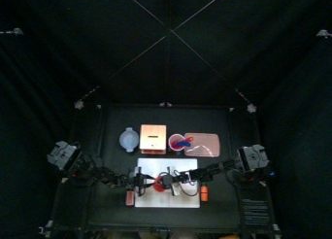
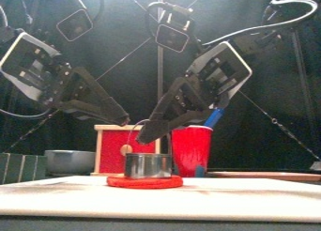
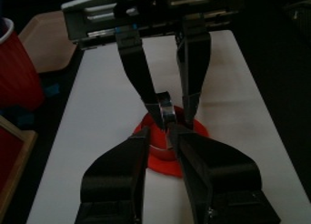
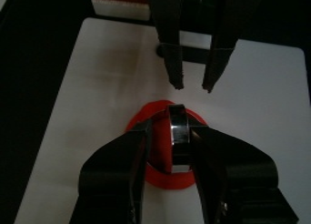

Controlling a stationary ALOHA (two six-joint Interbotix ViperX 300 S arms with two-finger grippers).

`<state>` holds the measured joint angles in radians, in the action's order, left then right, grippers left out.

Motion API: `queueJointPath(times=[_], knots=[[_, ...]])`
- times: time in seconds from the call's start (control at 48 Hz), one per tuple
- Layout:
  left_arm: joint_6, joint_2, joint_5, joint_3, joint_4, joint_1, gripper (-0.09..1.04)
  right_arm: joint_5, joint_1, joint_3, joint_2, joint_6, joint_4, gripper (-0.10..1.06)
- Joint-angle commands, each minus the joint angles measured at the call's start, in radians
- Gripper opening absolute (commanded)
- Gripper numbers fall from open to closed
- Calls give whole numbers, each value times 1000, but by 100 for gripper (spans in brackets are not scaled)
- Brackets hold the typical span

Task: Get the cutter from the drawer then cut the dough then place the extra dough in the bowl
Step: Cut the dough

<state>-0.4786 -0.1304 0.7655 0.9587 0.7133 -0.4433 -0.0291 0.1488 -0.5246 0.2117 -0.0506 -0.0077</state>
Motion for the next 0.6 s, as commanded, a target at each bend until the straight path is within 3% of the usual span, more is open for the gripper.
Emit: queueJointPath(times=[0.021, 0.229, 0.604], knots=[[-3, -20, -6, -35, 8, -9, 62, 110, -6, 72, -46, 6, -38, 72], [-3, -63, -26, -46, 29, -9, 60, 242, -11, 127, -38, 14, -101, 72], [-5, -117, -31, -64, 78, -11, 60, 258, -14, 126, -38, 15, -100, 72]])
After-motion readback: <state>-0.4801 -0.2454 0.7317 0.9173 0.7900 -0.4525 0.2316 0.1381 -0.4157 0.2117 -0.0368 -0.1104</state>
